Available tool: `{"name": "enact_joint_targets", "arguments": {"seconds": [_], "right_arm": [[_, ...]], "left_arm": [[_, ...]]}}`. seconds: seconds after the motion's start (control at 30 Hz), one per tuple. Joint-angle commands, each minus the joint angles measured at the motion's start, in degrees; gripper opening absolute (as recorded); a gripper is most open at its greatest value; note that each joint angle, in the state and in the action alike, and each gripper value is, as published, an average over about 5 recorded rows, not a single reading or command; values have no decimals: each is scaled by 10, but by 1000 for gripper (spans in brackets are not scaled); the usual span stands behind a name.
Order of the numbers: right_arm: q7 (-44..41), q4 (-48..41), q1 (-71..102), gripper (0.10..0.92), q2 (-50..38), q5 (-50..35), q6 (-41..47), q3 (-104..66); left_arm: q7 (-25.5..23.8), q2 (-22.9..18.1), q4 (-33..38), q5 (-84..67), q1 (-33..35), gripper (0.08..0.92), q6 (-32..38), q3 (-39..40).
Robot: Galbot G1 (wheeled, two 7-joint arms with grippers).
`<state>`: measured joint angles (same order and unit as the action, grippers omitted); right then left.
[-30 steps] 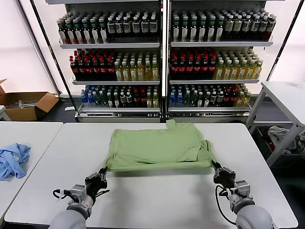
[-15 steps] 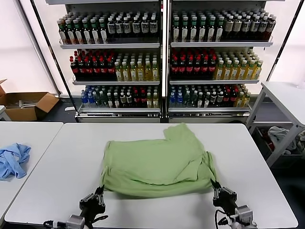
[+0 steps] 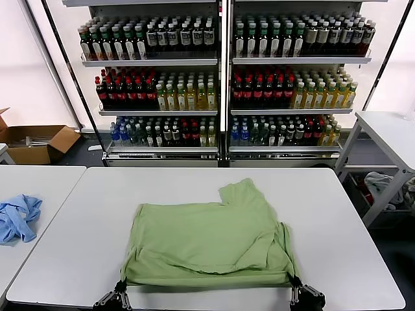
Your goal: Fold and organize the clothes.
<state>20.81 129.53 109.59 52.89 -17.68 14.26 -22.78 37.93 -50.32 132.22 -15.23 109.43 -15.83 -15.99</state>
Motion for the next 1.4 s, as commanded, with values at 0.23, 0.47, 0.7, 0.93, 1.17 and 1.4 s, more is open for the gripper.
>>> {"name": "enact_joint_targets", "arguments": {"seconds": [0.23,0.47,0.7,0.93,1.17,1.4], "right_arm": [[31,17,48,304,6,21,-7,13],[57,42,76,503,11,19,-16,-8],[78,93,109,711,3,21,-27,-78],[30,133,-30,820,-25,-100,33,-168],[-67,-52,-378,823,-51,-189,64,-57],[-135,-277,-637,823,-27,-214,60,138]], "left_arm": [[65,-6,6,68,60,117,23,20],[66,1,4,73,58,315,27,7],[78,32,18,63,102,514,35,-82],[-11,9,114,-23,-12,714,3,-93],[-176,-25,31,-150,-252,820,-13,-65],[-235,-14,-67,-246,-354,823,-57,-66]]}}
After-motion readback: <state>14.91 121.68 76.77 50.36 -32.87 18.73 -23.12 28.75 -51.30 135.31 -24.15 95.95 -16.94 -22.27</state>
